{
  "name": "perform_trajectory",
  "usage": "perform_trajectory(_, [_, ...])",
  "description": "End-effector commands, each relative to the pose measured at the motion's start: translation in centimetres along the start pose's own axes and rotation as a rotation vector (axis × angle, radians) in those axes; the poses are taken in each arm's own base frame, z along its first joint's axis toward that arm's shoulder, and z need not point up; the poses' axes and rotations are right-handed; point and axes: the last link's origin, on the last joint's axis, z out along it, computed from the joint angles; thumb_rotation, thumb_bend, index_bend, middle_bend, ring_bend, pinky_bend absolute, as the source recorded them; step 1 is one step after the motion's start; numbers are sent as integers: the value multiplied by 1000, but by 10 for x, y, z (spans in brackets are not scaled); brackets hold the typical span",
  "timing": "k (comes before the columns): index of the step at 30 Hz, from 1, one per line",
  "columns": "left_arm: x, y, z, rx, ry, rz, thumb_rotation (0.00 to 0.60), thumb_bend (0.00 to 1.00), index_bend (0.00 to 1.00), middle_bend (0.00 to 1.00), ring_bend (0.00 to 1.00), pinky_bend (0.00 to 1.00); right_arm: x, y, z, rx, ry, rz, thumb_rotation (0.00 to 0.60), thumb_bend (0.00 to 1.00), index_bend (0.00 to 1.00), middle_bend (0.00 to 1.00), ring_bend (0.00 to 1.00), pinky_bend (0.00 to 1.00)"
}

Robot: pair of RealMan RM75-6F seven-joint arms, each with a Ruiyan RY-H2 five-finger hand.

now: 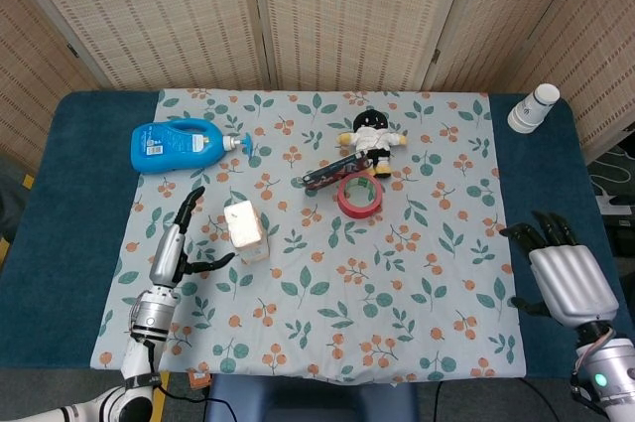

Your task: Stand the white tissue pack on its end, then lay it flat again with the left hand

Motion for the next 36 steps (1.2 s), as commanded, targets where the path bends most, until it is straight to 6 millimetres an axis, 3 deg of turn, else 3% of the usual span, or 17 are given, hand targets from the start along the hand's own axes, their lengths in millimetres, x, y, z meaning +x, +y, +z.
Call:
perform_trajectory(1, [21, 22, -4, -27, 2, 80, 600, 111, 0, 0, 0, 76, 1, -3, -3, 15, -3, 5, 600, 55, 207, 168, 0, 0])
perform_trajectory(10, [30, 83, 21, -21, -172, 532, 600, 117, 0, 18, 0, 87, 5, -2, -7, 20, 18, 15, 600, 55, 207, 168, 0, 0])
perform_trajectory(14, [23, 113, 32, -10, -216, 737, 600, 117, 0, 38, 0, 90, 5, -1, -7, 18, 13, 13, 600, 55, 207, 168, 0, 0])
perform_trajectory(19, [10, 146, 40, 154, -201, 829, 600, 124, 4, 140, 0, 99, 4, 0, -6, 15, 11, 14, 600, 55, 205, 168, 0, 0])
perform_trajectory(23, [1, 168, 44, 229, -223, 937, 600, 125, 2, 125, 0, 101, 4, 2, -5, 8, 8, 11, 600, 55, 203, 168, 0, 0])
perform_trajectory(29, [-10, 187, 48, 386, -365, 904, 600, 126, 0, 75, 0, 95, 5, 3, -4, 2, 11, 10, 600, 55, 203, 168, 0, 0])
perform_trajectory(36, [-29, 178, 49, 474, -439, 881, 600, 126, 0, 55, 0, 92, 5, 3, -4, 3, 12, 14, 600, 55, 203, 168, 0, 0])
